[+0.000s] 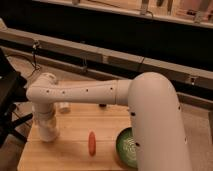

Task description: Place the ceramic cup over the eraser

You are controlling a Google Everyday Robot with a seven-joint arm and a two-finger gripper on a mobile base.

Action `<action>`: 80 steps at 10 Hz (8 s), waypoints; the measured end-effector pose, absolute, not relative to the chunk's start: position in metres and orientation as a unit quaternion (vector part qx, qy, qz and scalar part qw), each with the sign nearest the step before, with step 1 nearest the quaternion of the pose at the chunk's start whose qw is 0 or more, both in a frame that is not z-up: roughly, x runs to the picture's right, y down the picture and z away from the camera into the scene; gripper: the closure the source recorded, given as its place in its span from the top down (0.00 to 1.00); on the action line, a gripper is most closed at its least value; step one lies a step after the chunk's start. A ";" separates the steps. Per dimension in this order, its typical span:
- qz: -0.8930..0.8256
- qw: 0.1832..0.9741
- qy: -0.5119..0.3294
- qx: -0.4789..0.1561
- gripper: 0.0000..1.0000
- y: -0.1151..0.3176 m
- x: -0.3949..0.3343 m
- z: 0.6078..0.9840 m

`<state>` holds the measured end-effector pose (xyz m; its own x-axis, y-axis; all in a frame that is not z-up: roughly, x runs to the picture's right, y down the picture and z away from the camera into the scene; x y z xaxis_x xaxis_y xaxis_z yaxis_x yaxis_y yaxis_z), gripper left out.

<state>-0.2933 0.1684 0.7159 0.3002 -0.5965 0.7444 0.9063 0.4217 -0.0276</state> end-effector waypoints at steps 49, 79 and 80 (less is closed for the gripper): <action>-0.354 0.832 -0.383 -0.190 0.02 -0.025 -0.062 0.681; -0.287 0.855 -0.392 -0.179 0.02 -0.027 0.012 0.726; -0.285 0.856 -0.392 -0.180 0.02 -0.027 0.013 0.728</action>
<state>0.0134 -0.0266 0.7280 0.5302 -0.3472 0.7735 0.6296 0.7723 -0.0849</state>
